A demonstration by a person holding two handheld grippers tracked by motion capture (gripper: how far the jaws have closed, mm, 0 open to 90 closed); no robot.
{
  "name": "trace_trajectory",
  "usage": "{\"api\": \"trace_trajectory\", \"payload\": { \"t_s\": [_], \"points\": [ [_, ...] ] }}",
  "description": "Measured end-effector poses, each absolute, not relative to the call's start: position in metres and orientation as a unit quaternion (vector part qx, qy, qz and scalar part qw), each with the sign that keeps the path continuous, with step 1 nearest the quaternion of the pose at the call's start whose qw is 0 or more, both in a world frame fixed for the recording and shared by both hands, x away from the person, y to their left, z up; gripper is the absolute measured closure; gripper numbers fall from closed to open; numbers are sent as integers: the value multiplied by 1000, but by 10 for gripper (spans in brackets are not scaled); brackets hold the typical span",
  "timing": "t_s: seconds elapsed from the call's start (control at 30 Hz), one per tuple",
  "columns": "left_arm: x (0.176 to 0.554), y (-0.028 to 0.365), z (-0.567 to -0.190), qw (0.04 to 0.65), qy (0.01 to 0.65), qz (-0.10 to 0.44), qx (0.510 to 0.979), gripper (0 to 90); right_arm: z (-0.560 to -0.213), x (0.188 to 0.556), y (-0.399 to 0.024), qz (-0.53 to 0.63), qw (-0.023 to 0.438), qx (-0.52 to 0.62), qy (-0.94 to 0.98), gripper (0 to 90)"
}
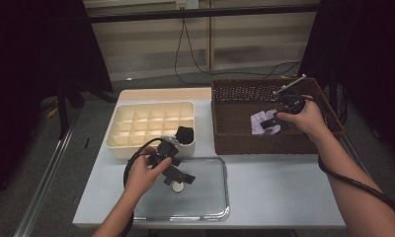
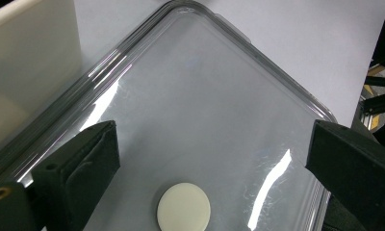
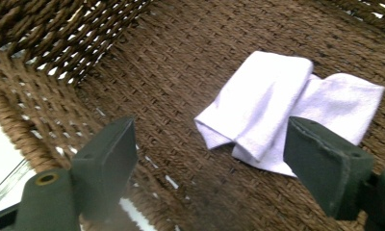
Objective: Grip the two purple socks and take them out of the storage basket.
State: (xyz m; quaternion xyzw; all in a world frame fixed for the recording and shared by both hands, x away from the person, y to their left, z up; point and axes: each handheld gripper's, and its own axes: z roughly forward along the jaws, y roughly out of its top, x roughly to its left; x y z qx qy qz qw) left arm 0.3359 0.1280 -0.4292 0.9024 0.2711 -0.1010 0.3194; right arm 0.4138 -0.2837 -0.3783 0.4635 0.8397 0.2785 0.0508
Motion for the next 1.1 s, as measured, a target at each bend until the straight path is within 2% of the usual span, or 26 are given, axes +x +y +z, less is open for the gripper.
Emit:
{"api": "trace_trajectory", "payload": {
  "t_s": [0.27,0.53,0.6,0.8,1.1],
  "points": [
    [336,127,-429,313,270,-102,904,44,-383,422,-291,273,55,470,838,229],
    [336,127,-429,317,269,-105,904,44,-391,431,-296,262,50,478,837,317],
    [336,128,-428,316,270,-100,904,44,-393,435,-296,261,52,481,836,370],
    [337,129,-428,317,272,-99,903,44,-396,443,-295,247,40,493,833,405],
    [339,131,-428,315,263,-99,906,44,-400,455,-293,238,49,493,835,454]
  ]
}}
